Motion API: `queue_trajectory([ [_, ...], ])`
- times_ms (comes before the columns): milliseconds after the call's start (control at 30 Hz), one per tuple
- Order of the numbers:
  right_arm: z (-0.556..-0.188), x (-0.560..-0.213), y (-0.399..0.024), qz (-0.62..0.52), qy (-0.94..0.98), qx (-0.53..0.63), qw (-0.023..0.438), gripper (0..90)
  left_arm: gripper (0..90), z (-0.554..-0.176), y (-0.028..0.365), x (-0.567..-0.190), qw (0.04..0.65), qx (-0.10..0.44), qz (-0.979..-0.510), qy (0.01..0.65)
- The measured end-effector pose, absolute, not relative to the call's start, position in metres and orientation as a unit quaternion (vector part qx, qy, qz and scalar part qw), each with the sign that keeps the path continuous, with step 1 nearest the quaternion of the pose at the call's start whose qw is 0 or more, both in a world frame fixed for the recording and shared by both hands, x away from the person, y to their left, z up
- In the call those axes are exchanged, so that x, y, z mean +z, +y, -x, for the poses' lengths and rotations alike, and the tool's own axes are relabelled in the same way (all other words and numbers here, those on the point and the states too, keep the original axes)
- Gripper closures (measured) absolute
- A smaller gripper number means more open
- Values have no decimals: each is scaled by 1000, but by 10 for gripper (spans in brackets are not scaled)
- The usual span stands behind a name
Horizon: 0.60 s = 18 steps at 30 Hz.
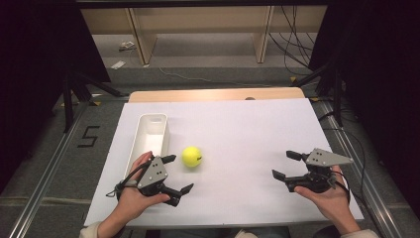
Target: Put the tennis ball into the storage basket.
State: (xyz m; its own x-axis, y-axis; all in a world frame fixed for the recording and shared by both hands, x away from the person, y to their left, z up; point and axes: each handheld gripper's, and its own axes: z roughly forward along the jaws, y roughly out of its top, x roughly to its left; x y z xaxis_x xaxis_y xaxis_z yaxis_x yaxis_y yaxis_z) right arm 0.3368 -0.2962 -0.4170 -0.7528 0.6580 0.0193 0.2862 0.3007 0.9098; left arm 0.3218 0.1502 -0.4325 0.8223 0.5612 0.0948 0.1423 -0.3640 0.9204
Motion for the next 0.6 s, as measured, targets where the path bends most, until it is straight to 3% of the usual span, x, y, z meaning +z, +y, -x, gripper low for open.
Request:
queue_trajectory([
  [600,-338,-418,-294,-298,789,506,179,157,0,-321,151,-432,519,204,-800,220],
])
